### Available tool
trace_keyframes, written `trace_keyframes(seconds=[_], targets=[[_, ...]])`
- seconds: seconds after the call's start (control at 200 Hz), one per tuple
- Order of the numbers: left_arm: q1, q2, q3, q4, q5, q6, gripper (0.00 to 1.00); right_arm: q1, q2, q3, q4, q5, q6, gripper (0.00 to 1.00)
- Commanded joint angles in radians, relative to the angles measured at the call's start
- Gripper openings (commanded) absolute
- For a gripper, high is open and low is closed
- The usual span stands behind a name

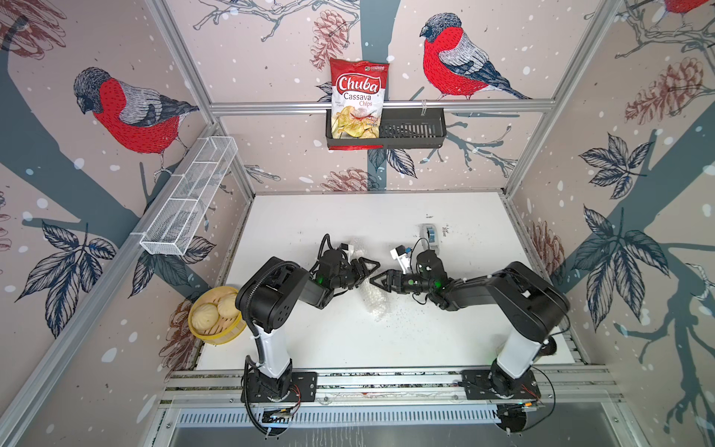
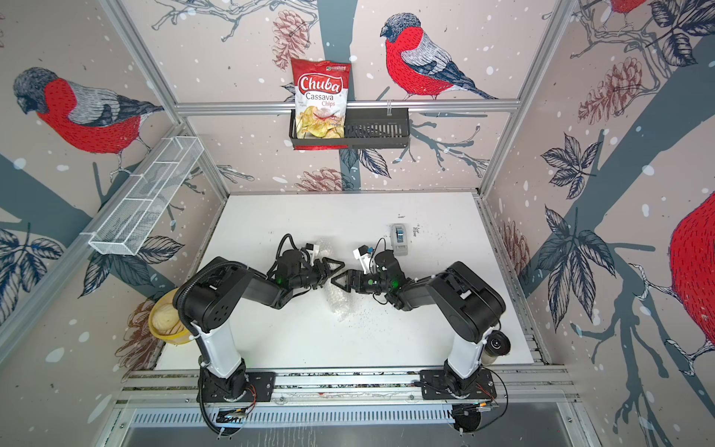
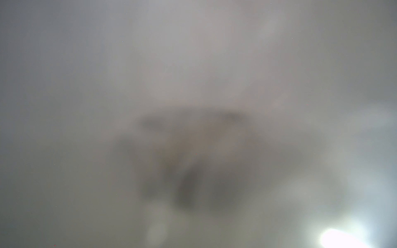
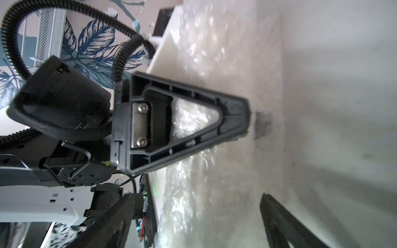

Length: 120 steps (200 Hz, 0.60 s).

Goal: Wrap vases in bubble wrap
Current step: Pick up the wrapped vase from the center of the board.

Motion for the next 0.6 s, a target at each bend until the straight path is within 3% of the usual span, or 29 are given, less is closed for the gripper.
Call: trace_keyframes(seconds=[0.0, 0.08, 0.185, 0.295, 0.36, 0.475, 0.595], targets=[[0.004, -0.038, 0.005, 0.008, 0.050, 0.062, 0.25, -0.062, -0.082, -0.018, -0.200, 0.087, -0.162, 0.98], [0.004, -0.058, 0.014, -0.016, 0.080, 0.090, 0.25, -0.128, -0.121, -0.030, -0.225, 0.088, -0.185, 0.97], [0.004, -0.072, 0.017, 0.016, 0.148, 0.099, 0.25, -0.195, -0.108, -0.023, -0.178, 0.028, -0.160, 0.89], [0.004, -0.093, 0.013, 0.074, 0.205, 0.082, 0.24, -0.221, -0.065, -0.006, -0.079, -0.049, -0.084, 0.73], [0.004, -0.116, 0.014, 0.063, 0.209, 0.089, 0.24, -0.215, -0.053, 0.001, -0.045, -0.069, -0.058, 0.69], [0.010, -0.158, 0.027, -0.017, 0.184, 0.128, 0.24, -0.193, -0.049, -0.016, 0.019, -0.100, -0.018, 0.72], [0.012, -0.192, 0.049, -0.137, 0.113, 0.187, 0.24, -0.163, -0.048, -0.055, 0.138, -0.170, 0.035, 0.92]])
